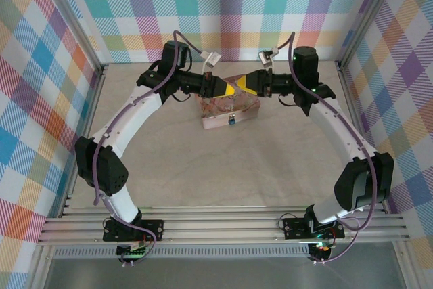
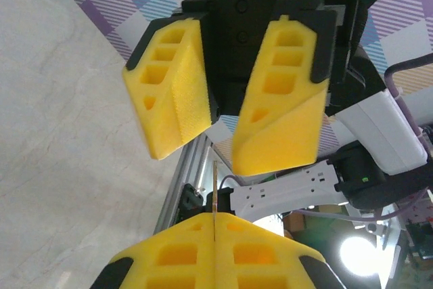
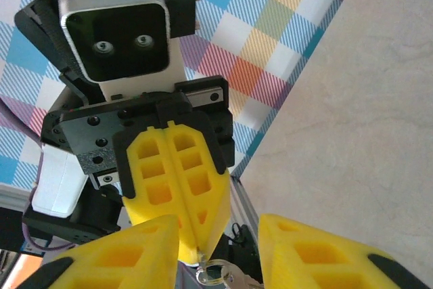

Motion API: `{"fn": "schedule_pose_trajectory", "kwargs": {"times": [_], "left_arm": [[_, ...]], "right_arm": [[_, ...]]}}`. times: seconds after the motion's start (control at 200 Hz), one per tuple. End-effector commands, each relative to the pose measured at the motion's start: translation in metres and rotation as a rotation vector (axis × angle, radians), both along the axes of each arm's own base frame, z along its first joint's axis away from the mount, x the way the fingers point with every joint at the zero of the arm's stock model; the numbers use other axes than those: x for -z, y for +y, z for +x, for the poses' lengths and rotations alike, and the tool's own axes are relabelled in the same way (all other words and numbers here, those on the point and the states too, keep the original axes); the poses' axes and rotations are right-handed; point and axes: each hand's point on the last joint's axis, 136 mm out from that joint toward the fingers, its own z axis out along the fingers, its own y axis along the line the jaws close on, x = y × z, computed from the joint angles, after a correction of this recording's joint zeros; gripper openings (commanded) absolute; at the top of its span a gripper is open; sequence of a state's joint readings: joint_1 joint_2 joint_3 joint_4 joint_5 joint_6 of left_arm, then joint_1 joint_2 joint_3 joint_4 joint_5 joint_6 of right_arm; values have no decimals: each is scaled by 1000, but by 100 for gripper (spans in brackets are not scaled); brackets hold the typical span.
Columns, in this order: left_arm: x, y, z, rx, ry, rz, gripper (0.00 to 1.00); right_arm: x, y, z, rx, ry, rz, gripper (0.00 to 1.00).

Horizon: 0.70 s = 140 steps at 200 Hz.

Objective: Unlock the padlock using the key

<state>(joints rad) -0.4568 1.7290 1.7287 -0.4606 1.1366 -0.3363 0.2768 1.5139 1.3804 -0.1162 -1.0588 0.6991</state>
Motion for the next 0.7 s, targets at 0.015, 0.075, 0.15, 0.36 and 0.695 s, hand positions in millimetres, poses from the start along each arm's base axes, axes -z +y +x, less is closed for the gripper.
{"fn": "schedule_pose_trajectory", "kwargs": {"times": [0.015,0.075,0.15,0.36,0.695], "left_arm": [[-9,-3,-8,41,-22,-17,0],[-8,-3,-7,38,-22,-15,0],[-7,-4,-6,36,-18,-12,0],[-5,-4,-3,30,-4,-8,0],[2,25,29,-237,-7,65,35]], "right_arm": [[-10,5,-8,-61,-29,19,28],[-10,7,-9,-71,-28,21,25],[-10,9,-10,-82,-24,22,23],[-8,14,-12,-119,-8,28,0],[-15,-2,0,78,-175,-102,0]]}}
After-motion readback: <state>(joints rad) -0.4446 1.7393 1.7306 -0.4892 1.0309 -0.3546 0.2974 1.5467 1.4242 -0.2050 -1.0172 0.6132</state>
